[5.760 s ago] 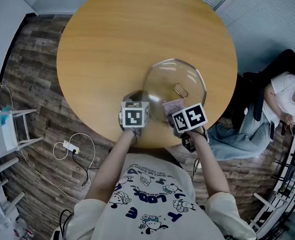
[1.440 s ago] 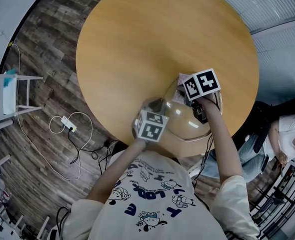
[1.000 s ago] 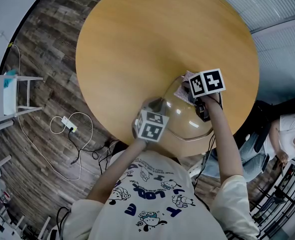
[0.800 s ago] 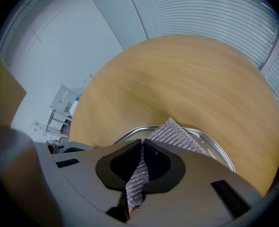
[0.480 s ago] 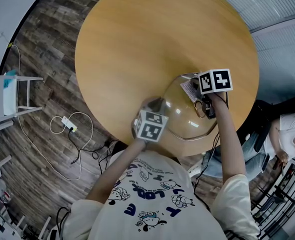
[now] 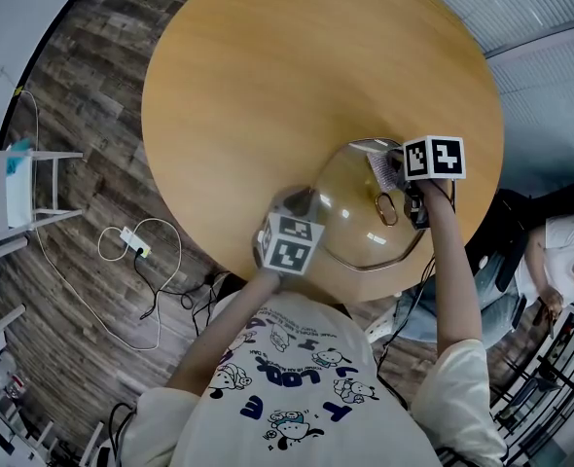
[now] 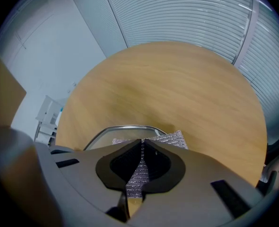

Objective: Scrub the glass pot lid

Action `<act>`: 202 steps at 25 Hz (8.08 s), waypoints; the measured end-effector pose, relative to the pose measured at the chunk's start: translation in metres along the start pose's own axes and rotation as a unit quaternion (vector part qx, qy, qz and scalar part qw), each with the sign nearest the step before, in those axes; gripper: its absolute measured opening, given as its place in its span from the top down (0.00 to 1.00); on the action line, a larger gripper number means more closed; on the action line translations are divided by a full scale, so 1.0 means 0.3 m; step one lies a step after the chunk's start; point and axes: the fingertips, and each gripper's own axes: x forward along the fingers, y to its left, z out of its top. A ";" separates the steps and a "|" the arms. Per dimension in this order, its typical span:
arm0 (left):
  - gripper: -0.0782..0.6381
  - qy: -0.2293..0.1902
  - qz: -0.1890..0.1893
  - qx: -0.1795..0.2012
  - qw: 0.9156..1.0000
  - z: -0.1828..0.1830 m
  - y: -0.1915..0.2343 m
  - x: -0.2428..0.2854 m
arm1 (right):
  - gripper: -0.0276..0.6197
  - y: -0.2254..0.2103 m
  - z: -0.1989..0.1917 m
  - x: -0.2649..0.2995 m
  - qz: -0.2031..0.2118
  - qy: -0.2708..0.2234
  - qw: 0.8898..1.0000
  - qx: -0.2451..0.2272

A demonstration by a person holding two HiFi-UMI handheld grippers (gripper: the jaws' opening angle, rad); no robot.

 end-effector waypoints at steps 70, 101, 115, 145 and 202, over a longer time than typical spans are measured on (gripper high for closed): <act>0.84 -0.004 0.000 0.006 1.000 0.020 -0.009 0.007 | 0.89 -0.084 -0.350 -0.124 -0.038 0.005 0.993 -0.111; 0.85 -0.005 -0.001 0.007 1.000 0.015 0.015 0.014 | 0.89 0.092 -0.628 -0.155 0.004 0.028 1.000 -0.007; 0.85 -0.007 -0.001 0.009 1.000 0.017 0.007 0.014 | 0.89 0.158 -0.675 -0.150 0.012 0.020 0.999 0.025; 0.84 -0.008 0.000 0.008 1.000 0.017 0.008 0.014 | 0.89 0.363 -0.622 -0.095 0.049 0.017 0.999 -0.005; 0.84 -0.242 0.037 -0.055 0.968 0.366 0.148 -0.495 | 0.90 0.719 -0.146 -0.286 0.159 -0.239 0.958 -0.015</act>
